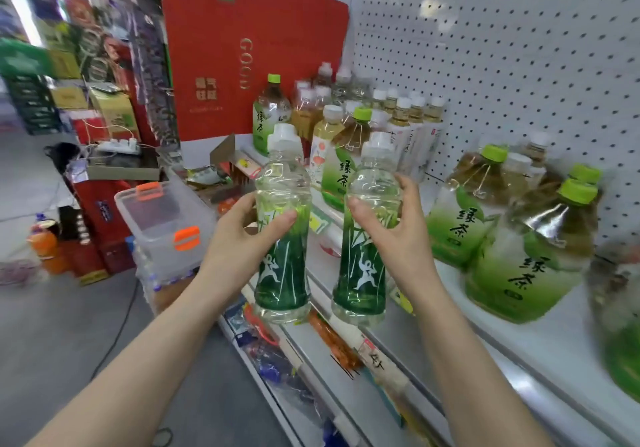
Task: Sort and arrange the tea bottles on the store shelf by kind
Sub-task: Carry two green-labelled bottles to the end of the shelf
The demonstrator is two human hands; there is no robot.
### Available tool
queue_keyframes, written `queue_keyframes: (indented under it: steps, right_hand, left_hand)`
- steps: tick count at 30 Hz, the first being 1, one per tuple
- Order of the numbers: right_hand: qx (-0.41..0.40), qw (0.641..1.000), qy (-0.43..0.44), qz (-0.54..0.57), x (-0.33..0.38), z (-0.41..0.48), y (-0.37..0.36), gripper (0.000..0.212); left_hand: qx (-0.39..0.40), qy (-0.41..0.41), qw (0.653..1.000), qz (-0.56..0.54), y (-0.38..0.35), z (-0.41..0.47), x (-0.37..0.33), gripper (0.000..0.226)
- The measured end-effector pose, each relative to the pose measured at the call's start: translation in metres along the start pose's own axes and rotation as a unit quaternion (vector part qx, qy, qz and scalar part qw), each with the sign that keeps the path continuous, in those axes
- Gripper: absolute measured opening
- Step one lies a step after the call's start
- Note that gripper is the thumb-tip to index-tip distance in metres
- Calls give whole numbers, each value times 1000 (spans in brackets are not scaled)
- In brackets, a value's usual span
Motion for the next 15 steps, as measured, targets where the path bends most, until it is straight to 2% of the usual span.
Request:
queue_keyframes:
  steps: [8, 13, 15]
  right_hand:
    - [-8, 1000, 4, -2, 7, 68, -56, 75]
    - [-60, 998, -7, -14, 17, 104, -88, 86]
    - [-80, 997, -12, -16, 24, 118, -101, 90]
  left_hand:
    - [-2, -11, 1000, 17, 41, 83, 18, 37]
    - [35, -8, 999, 34, 75, 147, 33, 66]
    - [60, -12, 997, 36, 86, 172, 34, 56]
Point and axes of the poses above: each hand's wrist, its own z-axis towards the middle knuckle, its own y-axis out of the back of the hand, x = y × z, the point moved 5 cm from there along z, towards the middle knuckle, and after that the axes turned 3 degrees about -z, right-handed, at the moved point
